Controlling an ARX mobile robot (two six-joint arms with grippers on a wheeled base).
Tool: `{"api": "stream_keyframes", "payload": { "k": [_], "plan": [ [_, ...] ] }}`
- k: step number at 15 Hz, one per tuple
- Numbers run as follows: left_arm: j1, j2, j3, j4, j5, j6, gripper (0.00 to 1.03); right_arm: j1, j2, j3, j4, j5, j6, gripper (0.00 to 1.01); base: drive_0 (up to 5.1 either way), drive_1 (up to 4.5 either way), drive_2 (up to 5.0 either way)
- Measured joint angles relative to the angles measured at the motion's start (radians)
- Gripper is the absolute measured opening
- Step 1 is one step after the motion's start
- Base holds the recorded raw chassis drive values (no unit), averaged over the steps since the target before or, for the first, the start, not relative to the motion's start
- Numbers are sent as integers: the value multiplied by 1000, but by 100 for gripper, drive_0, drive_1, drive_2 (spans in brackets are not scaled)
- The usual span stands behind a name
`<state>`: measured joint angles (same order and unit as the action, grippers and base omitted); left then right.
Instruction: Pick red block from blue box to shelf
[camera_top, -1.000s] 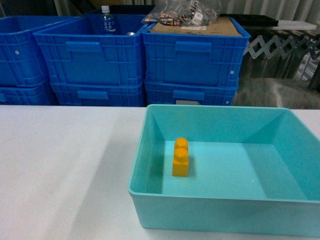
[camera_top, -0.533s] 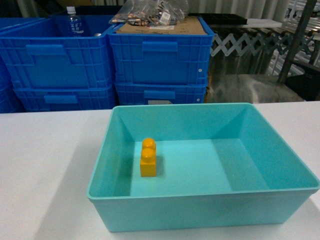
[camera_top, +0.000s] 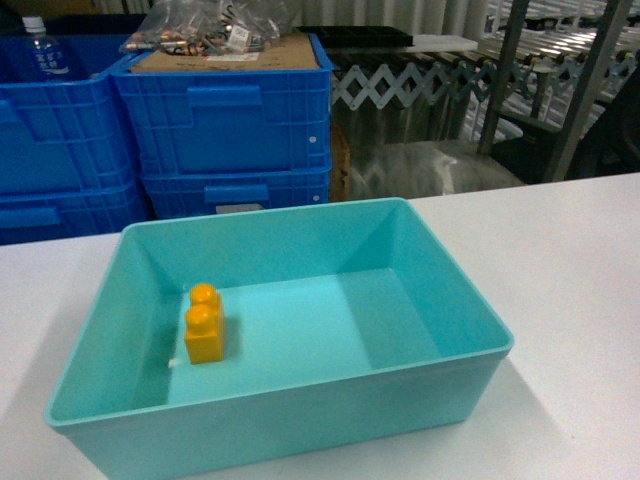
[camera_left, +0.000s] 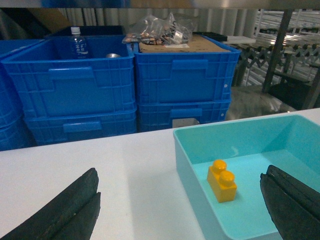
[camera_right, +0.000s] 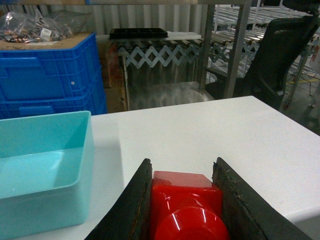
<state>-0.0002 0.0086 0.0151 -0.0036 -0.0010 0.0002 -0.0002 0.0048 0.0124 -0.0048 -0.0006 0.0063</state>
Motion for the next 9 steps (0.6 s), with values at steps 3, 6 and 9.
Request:
{"api": "stream_keyframes", "payload": {
  "k": [3, 6, 9],
  "plan": [
    [0, 0, 0, 0, 0, 0, 98, 0, 0, 0, 0, 0, 0, 29, -146, -146, -146],
    [0, 0, 0, 0, 0, 0, 98, 0, 0, 0, 0, 0, 0, 29, -159, -159, -159],
    [0, 0, 0, 0, 0, 0, 98, 0, 0, 0, 0, 0, 0, 29, -150, -150, -150]
  ]
}}
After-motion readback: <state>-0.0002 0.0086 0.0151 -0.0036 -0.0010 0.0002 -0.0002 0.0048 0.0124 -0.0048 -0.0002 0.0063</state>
